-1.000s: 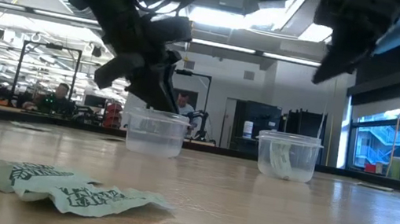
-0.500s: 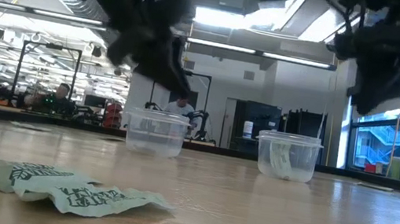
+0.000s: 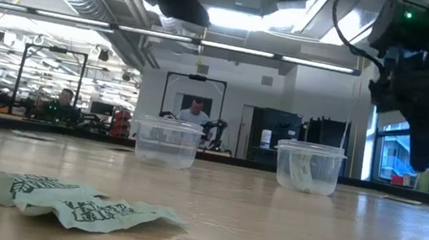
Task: Pick and place Stevia / Truvia into bins
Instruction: Put the stevia packet into the right transparent container
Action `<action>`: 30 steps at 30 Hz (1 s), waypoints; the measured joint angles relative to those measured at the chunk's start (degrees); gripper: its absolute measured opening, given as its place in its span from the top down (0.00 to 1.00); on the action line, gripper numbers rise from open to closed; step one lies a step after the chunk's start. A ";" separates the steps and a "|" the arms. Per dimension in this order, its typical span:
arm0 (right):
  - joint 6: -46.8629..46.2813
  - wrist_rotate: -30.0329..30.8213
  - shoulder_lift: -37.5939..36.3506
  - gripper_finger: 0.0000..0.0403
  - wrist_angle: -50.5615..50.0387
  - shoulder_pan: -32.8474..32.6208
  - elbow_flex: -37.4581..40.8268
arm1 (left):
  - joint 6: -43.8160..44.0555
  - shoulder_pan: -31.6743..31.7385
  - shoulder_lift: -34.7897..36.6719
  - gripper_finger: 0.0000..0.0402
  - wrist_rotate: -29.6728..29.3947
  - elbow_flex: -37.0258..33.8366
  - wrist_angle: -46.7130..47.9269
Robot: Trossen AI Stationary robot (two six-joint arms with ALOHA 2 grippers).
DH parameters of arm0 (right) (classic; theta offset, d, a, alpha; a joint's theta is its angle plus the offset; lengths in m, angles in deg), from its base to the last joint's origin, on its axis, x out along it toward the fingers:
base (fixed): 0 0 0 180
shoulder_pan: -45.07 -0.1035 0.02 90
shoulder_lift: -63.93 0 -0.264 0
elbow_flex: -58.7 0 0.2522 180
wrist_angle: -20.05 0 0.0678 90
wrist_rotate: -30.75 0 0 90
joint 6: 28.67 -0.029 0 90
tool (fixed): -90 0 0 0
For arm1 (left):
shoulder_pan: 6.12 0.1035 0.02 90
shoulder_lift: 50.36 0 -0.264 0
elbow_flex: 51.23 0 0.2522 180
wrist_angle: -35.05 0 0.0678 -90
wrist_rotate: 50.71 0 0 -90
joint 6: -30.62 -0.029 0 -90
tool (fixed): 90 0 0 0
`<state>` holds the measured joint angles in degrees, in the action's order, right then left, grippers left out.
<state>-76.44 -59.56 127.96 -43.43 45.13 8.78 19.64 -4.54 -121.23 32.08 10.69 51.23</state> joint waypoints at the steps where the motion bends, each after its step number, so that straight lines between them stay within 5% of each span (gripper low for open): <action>1: 0.01 -0.54 0.00 0.75 1.17 -0.42 0.89 | 0.18 0.40 0.66 0.72 1.01 0.00 0.46; 12: -2.17 -0.99 1.15 0.75 1.51 -5.60 1.95 | 0.38 1.59 0.69 0.72 1.84 0.00 1.89; 30: -6.20 2.04 17.51 0.75 -0.06 -8.18 0.39 | -0.22 1.61 0.41 0.72 1.76 0.00 2.32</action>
<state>-82.65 -57.53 145.47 -43.49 36.95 9.17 19.42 -2.94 -120.82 33.84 10.69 53.55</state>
